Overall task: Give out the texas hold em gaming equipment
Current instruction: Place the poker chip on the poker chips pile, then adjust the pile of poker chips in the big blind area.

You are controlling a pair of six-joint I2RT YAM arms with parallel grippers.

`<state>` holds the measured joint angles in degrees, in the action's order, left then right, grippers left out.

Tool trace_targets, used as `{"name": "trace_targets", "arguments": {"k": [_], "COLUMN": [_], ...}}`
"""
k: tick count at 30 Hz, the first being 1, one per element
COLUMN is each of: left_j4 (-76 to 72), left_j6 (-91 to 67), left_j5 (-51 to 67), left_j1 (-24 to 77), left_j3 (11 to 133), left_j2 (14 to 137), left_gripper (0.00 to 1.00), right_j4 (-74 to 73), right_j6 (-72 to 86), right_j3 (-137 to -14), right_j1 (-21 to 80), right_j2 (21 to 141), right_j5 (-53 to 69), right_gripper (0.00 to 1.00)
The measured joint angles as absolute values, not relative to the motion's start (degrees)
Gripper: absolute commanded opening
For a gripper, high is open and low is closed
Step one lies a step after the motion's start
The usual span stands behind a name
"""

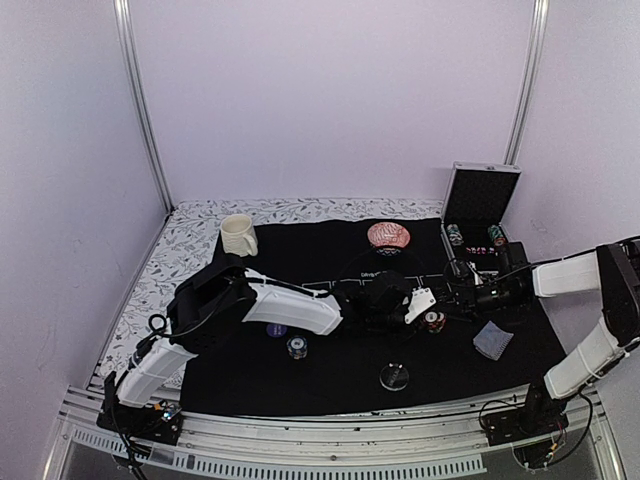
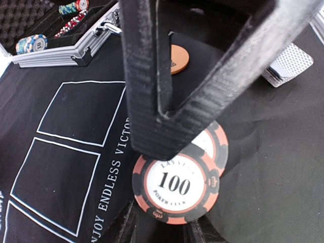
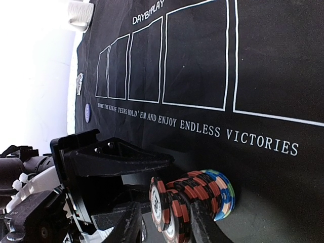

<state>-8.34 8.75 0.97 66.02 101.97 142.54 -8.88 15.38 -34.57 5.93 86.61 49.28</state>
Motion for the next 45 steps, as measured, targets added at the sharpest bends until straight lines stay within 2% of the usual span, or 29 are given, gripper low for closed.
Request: {"name": "trace_targets", "arguments": {"k": [7,19,36,45], "left_j4": [-8.3,-8.9,-9.6,-9.5], "left_j6": [8.8,11.1,16.5,16.6], "left_j5": [1.0,0.4,-2.6,-3.5], "left_j1": [66.0,66.2,68.2,68.2], "left_j3": [102.0,102.0,102.4,105.0], "left_j2": [142.5,142.5,142.6,144.1], "left_gripper": [0.32,0.32,0.34,0.34], "right_j4": [-12.5,-16.5,-13.7,-11.5], "right_j6": [14.9,13.7,16.8,18.5], "right_j3": [-35.7,-37.4,-34.7,-33.0], "right_j1": [5.9,5.9,5.9,5.9], "right_j2": [84.0,83.7,82.8,82.8], "right_j5": [47.0,41.1,39.7,41.2], "right_gripper": [0.45,0.53,0.51,0.42]}}
